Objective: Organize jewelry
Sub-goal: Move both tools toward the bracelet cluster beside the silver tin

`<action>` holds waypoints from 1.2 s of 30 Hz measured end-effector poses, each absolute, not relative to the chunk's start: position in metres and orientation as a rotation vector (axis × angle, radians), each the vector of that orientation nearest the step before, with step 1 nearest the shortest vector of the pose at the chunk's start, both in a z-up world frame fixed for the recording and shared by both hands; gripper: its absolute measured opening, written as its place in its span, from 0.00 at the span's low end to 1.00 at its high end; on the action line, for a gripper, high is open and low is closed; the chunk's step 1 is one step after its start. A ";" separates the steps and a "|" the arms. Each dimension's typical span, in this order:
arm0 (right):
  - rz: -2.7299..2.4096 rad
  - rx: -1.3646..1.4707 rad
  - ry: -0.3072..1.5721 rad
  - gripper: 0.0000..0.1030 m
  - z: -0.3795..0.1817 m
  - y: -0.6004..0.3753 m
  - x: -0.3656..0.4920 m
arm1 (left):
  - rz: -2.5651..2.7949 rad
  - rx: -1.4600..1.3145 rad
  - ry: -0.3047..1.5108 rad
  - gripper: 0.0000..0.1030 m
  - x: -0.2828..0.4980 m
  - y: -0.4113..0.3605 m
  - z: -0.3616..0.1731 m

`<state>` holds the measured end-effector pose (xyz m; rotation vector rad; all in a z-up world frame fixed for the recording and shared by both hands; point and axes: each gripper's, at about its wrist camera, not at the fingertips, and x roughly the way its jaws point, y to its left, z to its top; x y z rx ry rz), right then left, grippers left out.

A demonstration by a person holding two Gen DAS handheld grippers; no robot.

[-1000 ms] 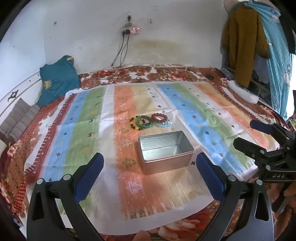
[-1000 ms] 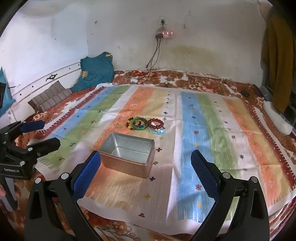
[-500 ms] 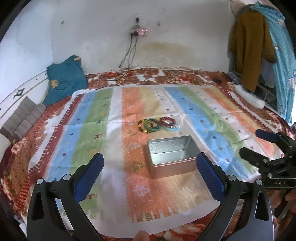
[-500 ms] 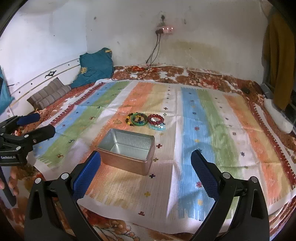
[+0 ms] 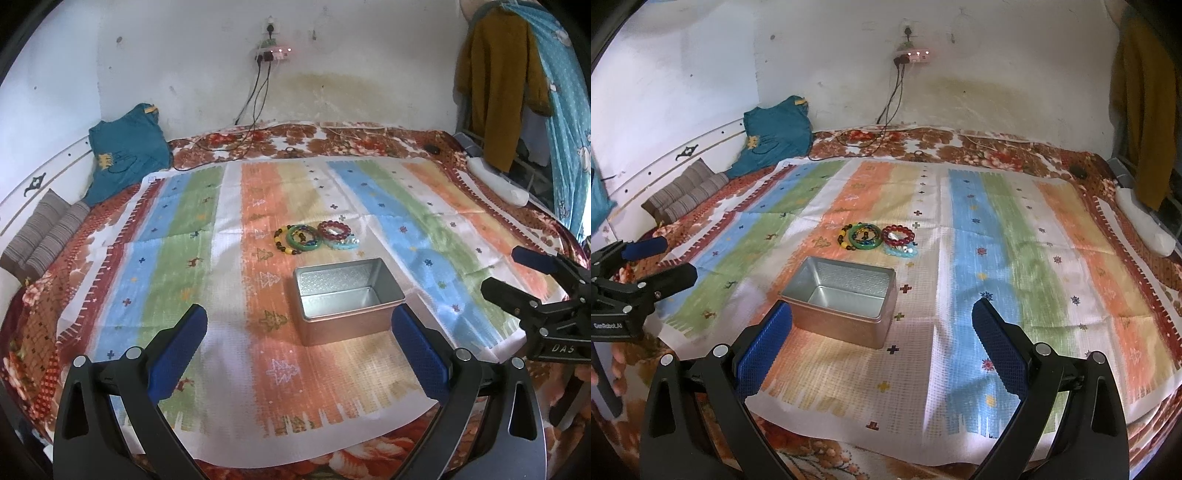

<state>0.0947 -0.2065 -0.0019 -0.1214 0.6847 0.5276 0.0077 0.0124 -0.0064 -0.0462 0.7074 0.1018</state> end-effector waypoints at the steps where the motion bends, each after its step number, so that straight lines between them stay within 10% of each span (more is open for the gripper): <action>1: 0.528 -0.123 0.685 0.96 -0.002 -0.207 0.095 | 0.092 -0.050 0.709 0.95 0.008 0.012 -0.007; 36: 0.492 -0.155 0.784 0.96 -0.015 -0.196 0.135 | 0.130 -0.089 0.783 0.95 0.033 0.030 -0.014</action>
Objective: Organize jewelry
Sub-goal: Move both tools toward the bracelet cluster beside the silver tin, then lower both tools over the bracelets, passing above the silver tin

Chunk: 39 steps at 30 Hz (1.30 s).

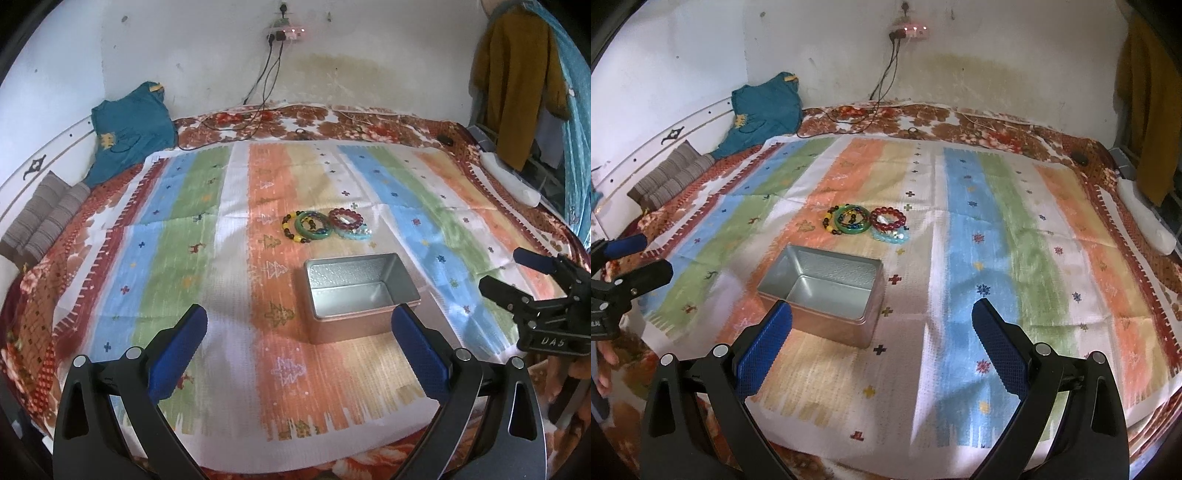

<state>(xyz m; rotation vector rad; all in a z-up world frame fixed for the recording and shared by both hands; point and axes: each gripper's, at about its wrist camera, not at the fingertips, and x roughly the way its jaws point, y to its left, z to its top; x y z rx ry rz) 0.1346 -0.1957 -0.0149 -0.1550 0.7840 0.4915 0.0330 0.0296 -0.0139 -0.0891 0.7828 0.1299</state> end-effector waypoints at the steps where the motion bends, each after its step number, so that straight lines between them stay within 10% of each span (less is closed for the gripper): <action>1: 0.487 -0.152 0.790 0.96 -0.015 -0.196 0.139 | 0.127 -0.079 0.787 0.95 0.036 0.028 -0.015; 39: 0.445 -0.133 0.875 0.96 -0.022 -0.171 0.233 | 0.122 -0.058 0.893 0.95 0.142 0.036 -0.027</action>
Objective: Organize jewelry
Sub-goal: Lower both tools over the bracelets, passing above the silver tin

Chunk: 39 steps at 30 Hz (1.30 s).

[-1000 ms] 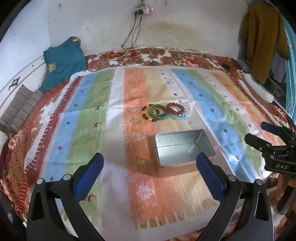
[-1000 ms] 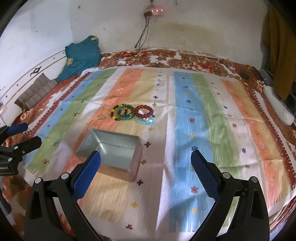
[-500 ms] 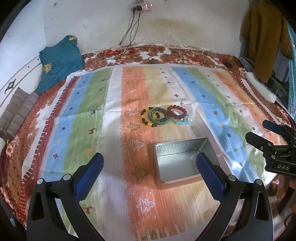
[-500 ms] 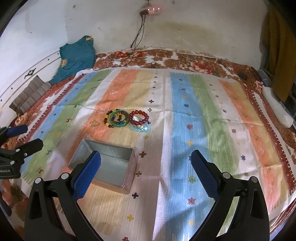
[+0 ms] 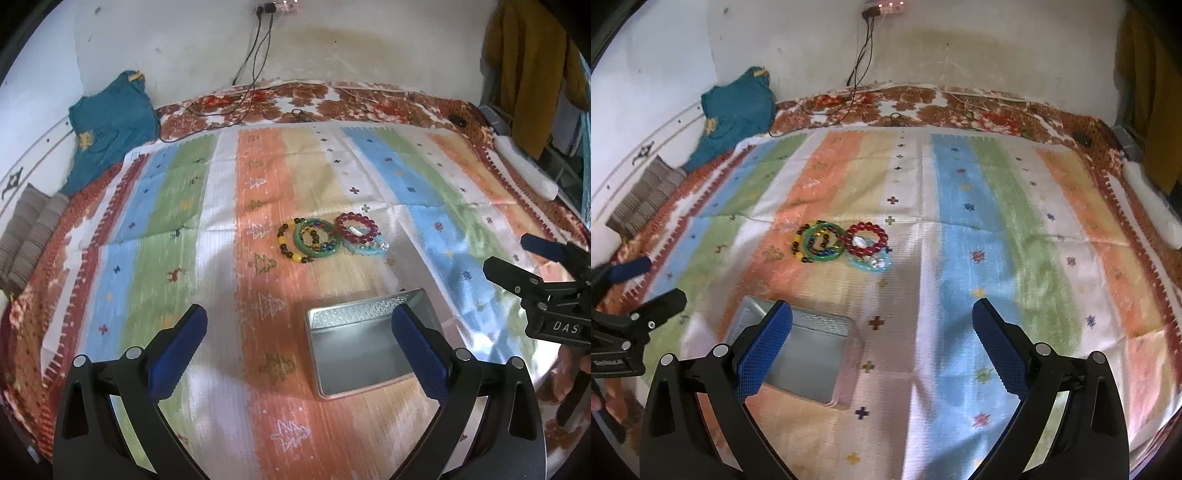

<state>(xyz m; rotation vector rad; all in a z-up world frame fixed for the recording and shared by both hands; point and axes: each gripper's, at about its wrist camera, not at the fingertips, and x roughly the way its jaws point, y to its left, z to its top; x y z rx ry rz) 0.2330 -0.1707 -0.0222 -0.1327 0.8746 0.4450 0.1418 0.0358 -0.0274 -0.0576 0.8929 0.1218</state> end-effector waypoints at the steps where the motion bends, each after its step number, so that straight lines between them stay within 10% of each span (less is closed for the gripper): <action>1: 0.448 -0.131 0.877 0.96 -0.022 -0.170 0.235 | 0.123 -0.053 0.894 0.95 0.144 0.035 -0.028; 39: 0.419 -0.157 0.994 0.96 -0.063 -0.137 0.323 | 0.051 -0.135 1.035 0.94 0.245 0.071 -0.093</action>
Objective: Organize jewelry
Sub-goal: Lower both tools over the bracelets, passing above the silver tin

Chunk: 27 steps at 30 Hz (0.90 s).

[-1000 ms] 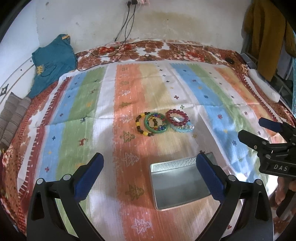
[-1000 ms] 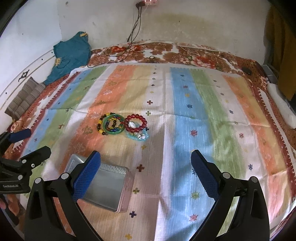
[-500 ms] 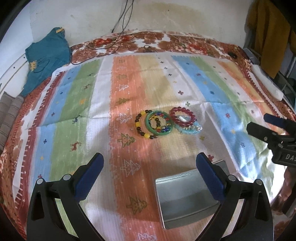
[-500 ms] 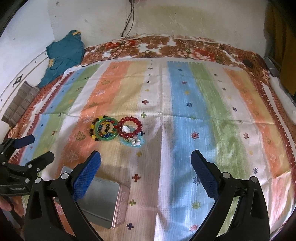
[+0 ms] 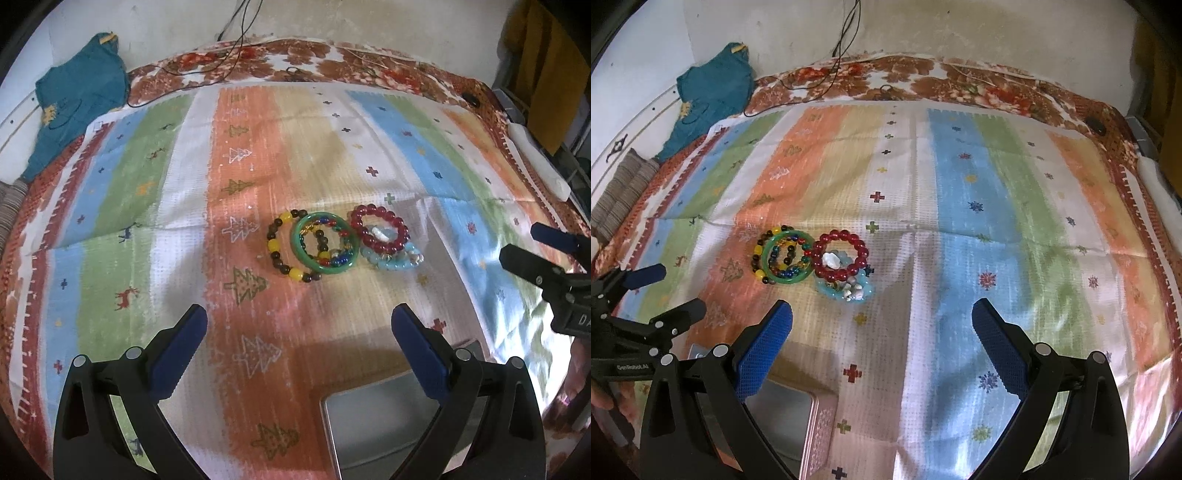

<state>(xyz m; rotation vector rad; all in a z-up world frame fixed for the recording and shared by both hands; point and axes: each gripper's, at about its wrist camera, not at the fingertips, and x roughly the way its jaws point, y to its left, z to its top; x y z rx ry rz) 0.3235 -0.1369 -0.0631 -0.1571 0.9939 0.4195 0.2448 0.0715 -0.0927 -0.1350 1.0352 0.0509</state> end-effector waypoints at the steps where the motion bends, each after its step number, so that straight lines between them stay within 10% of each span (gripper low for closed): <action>1: 0.420 -0.157 0.998 0.96 -0.064 -0.136 0.326 | 0.049 -0.142 1.039 0.94 0.248 0.073 -0.094; 27: 0.381 -0.150 1.084 0.96 -0.103 -0.111 0.375 | -0.013 -0.236 1.102 0.90 0.300 0.101 -0.130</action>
